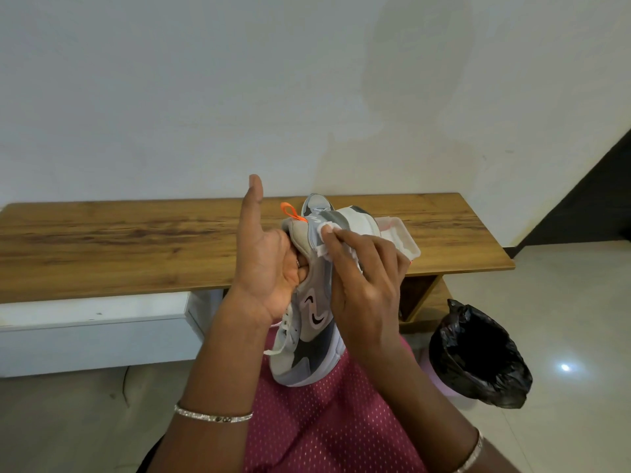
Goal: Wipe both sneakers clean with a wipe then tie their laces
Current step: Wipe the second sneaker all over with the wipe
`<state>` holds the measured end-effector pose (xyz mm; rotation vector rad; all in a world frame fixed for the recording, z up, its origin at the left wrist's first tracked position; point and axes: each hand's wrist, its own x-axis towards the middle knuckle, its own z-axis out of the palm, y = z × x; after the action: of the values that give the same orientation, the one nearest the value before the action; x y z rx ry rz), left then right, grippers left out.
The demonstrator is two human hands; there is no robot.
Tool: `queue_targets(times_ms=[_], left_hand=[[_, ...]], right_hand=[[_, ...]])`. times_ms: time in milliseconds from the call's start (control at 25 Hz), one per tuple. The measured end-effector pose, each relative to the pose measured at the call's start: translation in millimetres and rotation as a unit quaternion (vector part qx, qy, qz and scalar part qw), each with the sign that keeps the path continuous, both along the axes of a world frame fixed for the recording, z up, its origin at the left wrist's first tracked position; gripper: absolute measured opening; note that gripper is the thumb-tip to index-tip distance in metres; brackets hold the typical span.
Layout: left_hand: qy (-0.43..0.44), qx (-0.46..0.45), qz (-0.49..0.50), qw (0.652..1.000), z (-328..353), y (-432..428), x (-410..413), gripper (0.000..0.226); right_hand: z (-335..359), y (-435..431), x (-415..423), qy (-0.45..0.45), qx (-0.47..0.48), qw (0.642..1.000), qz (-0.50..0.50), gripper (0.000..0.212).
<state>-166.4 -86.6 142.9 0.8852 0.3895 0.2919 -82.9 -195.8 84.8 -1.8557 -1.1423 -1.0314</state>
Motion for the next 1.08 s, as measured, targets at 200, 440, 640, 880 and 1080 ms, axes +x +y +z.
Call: queue_targets(times_ms=[200,440,640,880,1080], left_hand=[[-0.001,-0.049,0.006,0.999,-5,11,-6,0.12],[-0.004,-0.076,0.009,0.997,-2,10,-7,0.115],[-0.006,-0.073,-0.005,0.997,-1,4,-3,0.113],[-0.009,-0.074,0.016,0.997,-2,6,-8,0.114],[0.019,-0.053,0.033,0.998,-1,8,-6,0.109]], right_hand=[[-37,-19,-25,0.012,-0.003,1.0,0.019,0.028],[-41,-22,-28,0.025,-0.01,0.999,0.035,0.033],[-2,0,-6,0.025,0.023,0.999,0.023,0.032],[-37,-23,-20,0.041,-0.013,0.996,0.076,0.027],[-44,-44,-13,0.049,-0.036,0.989,0.132,0.025]])
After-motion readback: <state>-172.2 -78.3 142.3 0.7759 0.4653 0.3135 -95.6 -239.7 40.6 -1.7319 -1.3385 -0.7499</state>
